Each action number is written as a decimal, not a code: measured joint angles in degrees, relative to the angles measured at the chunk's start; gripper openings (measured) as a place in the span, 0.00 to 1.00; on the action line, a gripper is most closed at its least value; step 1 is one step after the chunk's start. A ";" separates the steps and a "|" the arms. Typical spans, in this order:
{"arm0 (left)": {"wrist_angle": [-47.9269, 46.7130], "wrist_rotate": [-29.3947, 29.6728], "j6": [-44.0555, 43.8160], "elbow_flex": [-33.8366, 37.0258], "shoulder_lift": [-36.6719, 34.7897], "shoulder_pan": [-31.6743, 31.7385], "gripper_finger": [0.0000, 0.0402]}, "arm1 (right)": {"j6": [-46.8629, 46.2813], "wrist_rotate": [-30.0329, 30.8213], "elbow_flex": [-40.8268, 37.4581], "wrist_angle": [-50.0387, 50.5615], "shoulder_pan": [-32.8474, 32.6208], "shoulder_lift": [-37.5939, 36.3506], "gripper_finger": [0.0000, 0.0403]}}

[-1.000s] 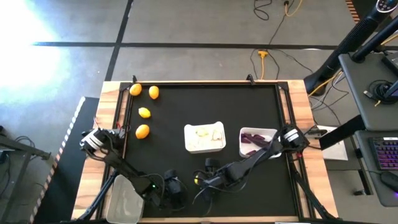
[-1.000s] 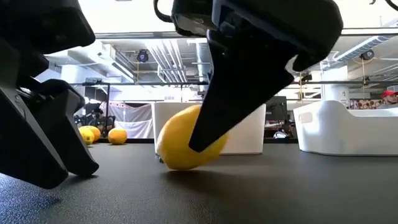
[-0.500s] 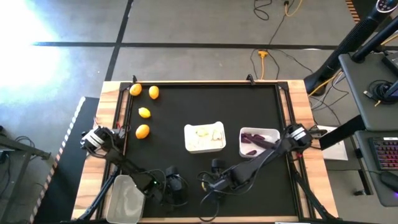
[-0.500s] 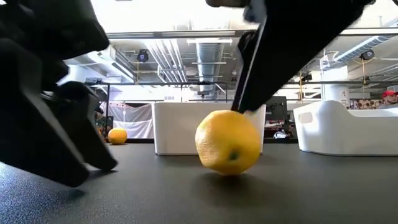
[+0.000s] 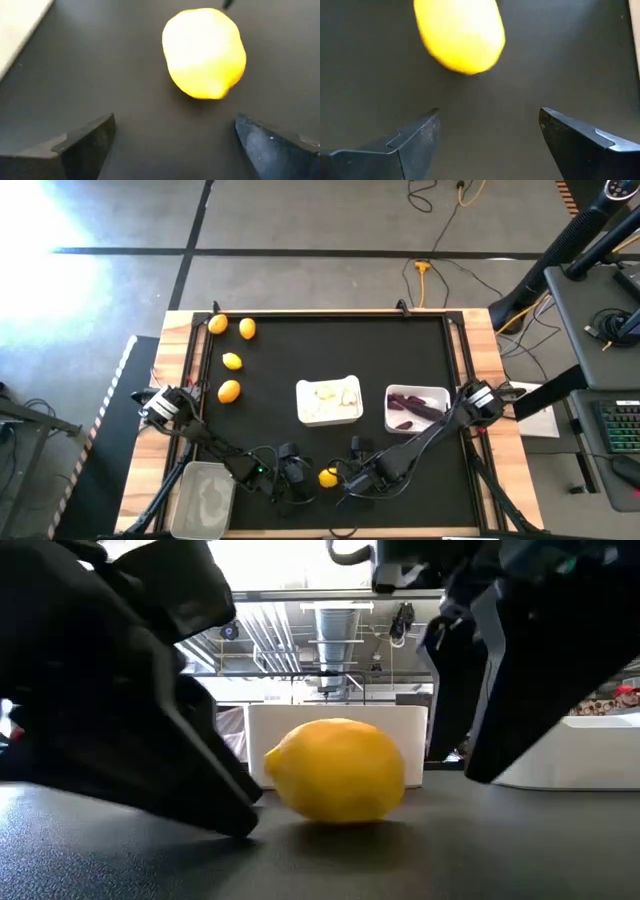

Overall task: Sort produce into baskets
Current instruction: Put the lemon into the gray bin

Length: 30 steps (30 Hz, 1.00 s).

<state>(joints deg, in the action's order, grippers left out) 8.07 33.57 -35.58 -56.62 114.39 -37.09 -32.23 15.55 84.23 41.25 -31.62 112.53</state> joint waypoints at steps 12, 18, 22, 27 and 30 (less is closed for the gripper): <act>10.10 -1.56 8.38 -0.48 2.45 3.00 0.98 | 3.27 8.43 -2.68 -12.99 0.02 0.11 0.81; 12.70 -1.75 8.38 -0.55 3.10 3.35 0.98 | 3.65 10.19 -3.56 -15.18 0.13 0.11 0.81; 13.35 -1.48 8.29 -0.55 3.10 3.71 0.98 | 3.82 10.18 -4.73 -18.08 0.26 0.11 0.81; 14.94 -1.30 7.90 -0.63 3.76 4.16 0.92 | 3.98 10.56 -5.33 -20.13 0.55 0.11 0.81; 16.20 -1.29 7.90 -0.90 4.55 4.21 0.83 | 4.87 11.00 -5.33 -20.36 0.63 0.11 0.81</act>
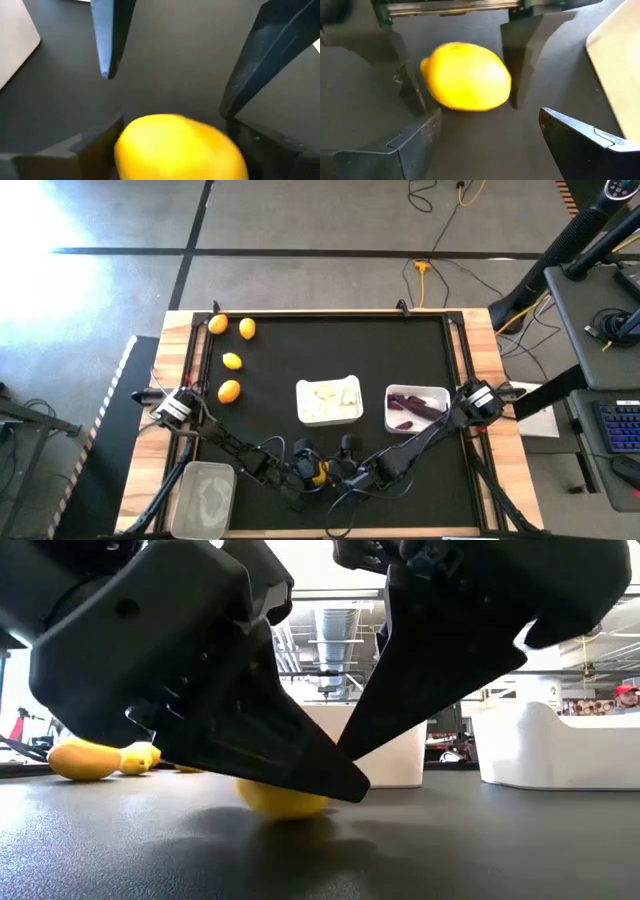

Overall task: Sort produce into baskets
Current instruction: Put the lemon into the gray bin

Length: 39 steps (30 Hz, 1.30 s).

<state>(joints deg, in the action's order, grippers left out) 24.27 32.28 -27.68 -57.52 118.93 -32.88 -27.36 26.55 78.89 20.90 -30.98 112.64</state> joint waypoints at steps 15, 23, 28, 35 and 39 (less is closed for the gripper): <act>-8.35 0.21 -0.82 0.00 -3.32 -1.25 0.53 | 1.86 0.54 0.15 0.26 0.02 -0.86 0.81; -34.94 3.61 -7.32 0.00 -16.83 -6.16 0.53 | 1.80 0.59 0.52 0.20 0.28 -1.98 0.81; -56.87 0.03 -24.48 0.00 -28.44 -13.70 0.54 | 2.05 0.61 0.94 0.22 0.75 -2.05 0.81; -66.41 -5.26 -44.87 0.18 -37.31 -25.63 0.56 | 2.10 0.61 0.94 0.21 2.90 -2.05 0.81; -72.40 -9.03 -55.17 0.40 -36.37 -30.71 0.55 | 2.20 0.59 0.94 0.22 3.50 -2.05 0.81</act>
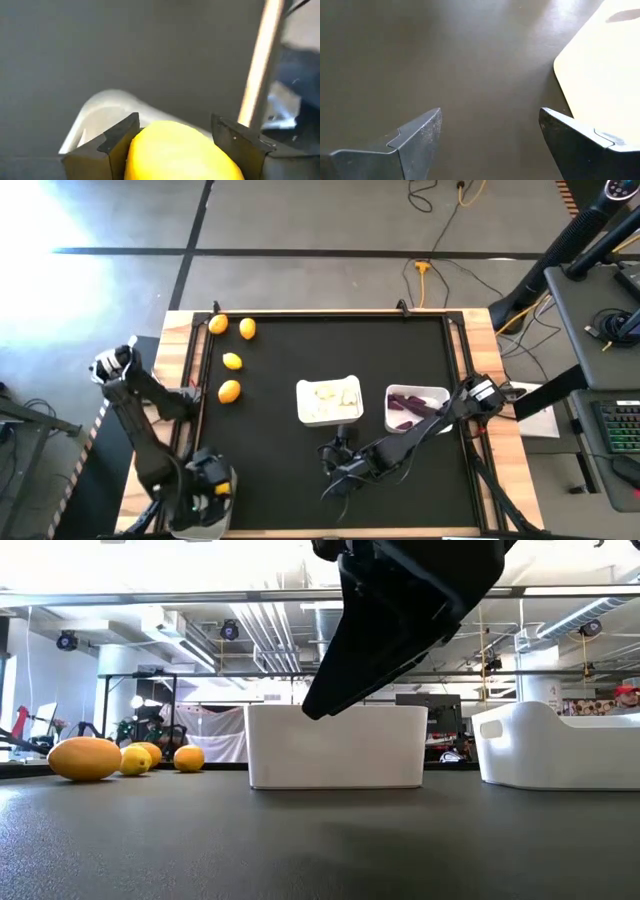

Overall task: Sort produce into baskets
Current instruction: Put the lemon into the gray bin

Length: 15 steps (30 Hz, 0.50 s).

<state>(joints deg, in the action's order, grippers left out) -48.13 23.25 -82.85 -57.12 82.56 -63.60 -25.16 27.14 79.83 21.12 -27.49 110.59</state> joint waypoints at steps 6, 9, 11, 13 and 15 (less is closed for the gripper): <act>-4.70 -10.18 -9.22 0.26 5.18 -2.96 0.55 | 2.10 -0.07 0.00 0.00 0.04 0.00 0.81; -4.62 -10.36 -9.38 0.26 8.51 -3.00 0.55 | 2.22 -0.05 0.00 -0.08 0.15 0.00 0.81; -4.67 -10.34 -9.39 0.26 10.61 -2.84 0.55 | 2.22 -0.04 0.00 -0.23 0.26 0.00 0.81; -4.68 -10.35 -9.72 0.26 13.02 -2.58 0.55 | 2.22 -0.03 0.00 -0.25 0.32 0.00 0.81; -4.61 -10.35 -11.21 0.27 14.96 -2.49 0.55 | 2.22 -0.03 0.00 -0.24 0.40 0.00 0.81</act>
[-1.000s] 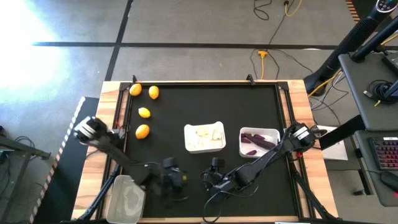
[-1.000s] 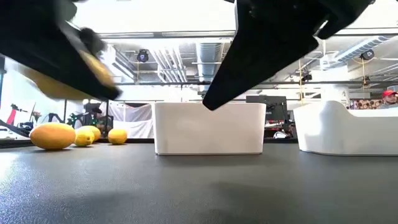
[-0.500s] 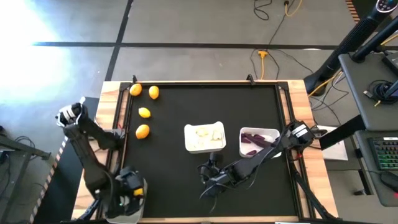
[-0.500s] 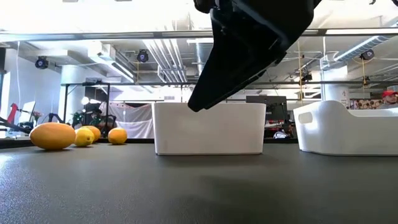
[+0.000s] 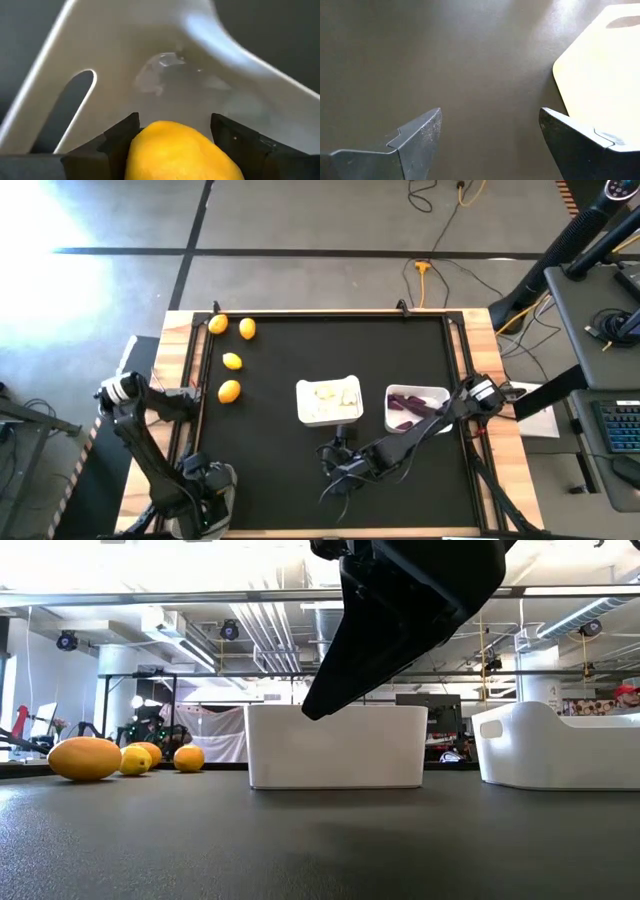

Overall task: Sort produce into baskets
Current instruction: Put the lemon into the gray bin

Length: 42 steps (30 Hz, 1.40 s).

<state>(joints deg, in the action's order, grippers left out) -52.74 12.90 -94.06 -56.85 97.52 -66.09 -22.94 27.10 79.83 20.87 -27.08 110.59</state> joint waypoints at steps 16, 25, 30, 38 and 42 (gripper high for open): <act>-1.71 0.20 2.21 -2.53 4.45 2.60 0.65 | 0.06 -0.03 0.41 -0.21 1.48 0.09 0.81; -4.67 -0.17 2.64 -2.53 3.88 2.84 0.65 | 0.57 -0.05 0.42 -0.16 1.91 0.09 0.81; -15.96 -0.86 2.93 -6.70 0.41 2.36 0.65 | 1.27 -0.05 0.42 -0.14 1.91 0.09 0.81; -27.55 13.51 12.78 -17.14 -4.55 2.47 0.64 | 1.88 -0.05 0.42 -0.18 2.13 0.09 0.81; -30.72 19.93 14.90 -16.64 -7.92 4.50 0.60 | 1.39 -0.05 0.42 -0.16 2.18 0.09 0.81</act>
<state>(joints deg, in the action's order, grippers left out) -83.46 32.83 -79.16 -73.49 89.60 -61.59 -21.55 27.05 80.25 20.72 -24.91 110.67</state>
